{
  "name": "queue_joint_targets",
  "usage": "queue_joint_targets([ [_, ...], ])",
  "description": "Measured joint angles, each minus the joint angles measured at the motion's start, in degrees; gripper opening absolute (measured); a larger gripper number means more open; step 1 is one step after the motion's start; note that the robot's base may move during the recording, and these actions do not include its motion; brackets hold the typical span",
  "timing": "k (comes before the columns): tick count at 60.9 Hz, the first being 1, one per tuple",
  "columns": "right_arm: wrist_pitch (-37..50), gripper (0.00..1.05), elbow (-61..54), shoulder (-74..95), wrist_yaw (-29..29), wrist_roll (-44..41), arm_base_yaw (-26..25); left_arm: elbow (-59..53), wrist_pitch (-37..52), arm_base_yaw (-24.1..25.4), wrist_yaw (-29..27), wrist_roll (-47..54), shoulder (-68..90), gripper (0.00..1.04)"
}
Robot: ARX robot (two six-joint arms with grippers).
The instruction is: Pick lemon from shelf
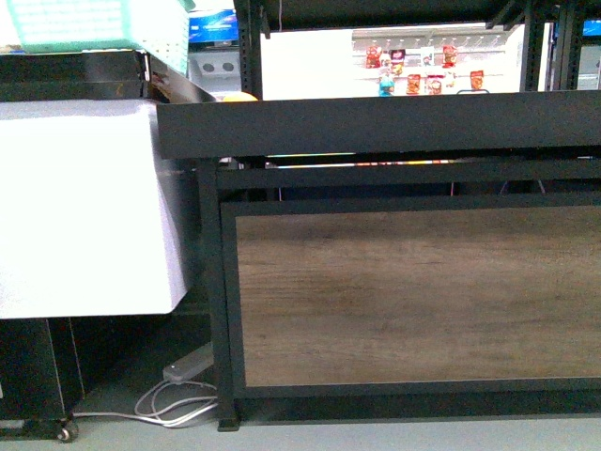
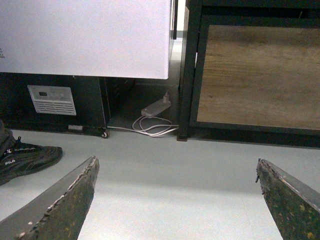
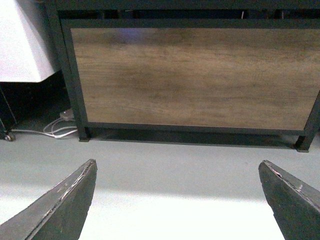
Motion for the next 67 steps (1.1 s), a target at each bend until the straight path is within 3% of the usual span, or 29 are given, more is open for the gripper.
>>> queue_joint_targets([
  [67, 0.0, 0.97, 0.0, 0.0, 0.0, 0.0, 0.0, 0.0, 0.0, 0.0, 0.0, 0.0, 0.0, 0.97],
])
